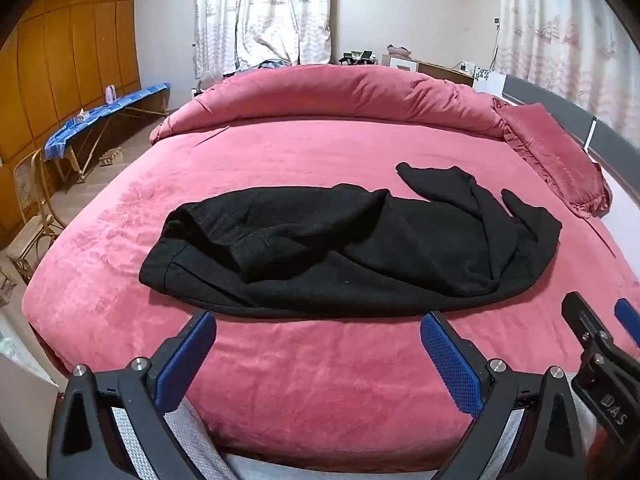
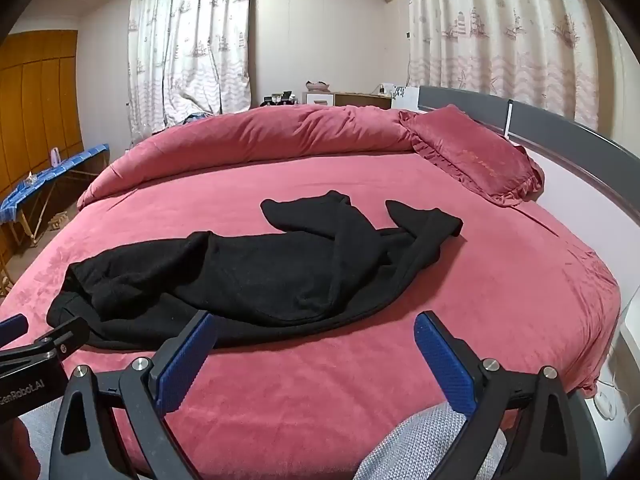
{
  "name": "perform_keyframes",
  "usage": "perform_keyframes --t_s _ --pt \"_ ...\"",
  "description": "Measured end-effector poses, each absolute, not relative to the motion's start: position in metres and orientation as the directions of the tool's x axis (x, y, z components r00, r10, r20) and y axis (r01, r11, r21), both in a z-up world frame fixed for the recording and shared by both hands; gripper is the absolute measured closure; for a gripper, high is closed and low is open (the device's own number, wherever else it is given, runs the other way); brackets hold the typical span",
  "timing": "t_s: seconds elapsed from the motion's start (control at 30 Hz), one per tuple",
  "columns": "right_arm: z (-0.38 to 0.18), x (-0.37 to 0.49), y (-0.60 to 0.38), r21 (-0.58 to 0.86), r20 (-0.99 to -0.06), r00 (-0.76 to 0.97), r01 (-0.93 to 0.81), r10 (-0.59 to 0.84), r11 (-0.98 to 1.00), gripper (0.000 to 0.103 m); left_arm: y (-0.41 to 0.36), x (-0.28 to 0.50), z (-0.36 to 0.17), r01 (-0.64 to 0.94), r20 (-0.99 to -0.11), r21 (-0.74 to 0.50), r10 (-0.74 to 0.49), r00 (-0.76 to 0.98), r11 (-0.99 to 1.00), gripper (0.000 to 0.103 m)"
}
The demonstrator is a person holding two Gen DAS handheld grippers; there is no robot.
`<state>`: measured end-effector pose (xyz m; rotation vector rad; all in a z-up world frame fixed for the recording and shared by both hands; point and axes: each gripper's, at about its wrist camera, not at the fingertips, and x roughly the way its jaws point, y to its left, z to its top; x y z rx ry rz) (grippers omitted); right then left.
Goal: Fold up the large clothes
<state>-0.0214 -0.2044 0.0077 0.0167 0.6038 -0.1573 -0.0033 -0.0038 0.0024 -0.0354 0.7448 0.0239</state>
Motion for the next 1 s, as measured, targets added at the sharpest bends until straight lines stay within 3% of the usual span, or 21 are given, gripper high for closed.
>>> perform_keyframes --t_s 0.17,1.0 --pt "0.006 -0.018 -0.205 -0.023 -0.570 0.810 0.148 -0.135 0.989 0.002 0.002 0.005 -0.009 -0.056 -0.717 -0.036 0.013 0.697 0.998 0.000" --pt "-0.002 -0.027 -0.204 -0.011 -0.575 0.809 0.141 -0.122 0.990 0.002 0.000 0.005 -0.013 -0.050 -0.724 -0.020 0.020 0.690 0.999 0.000"
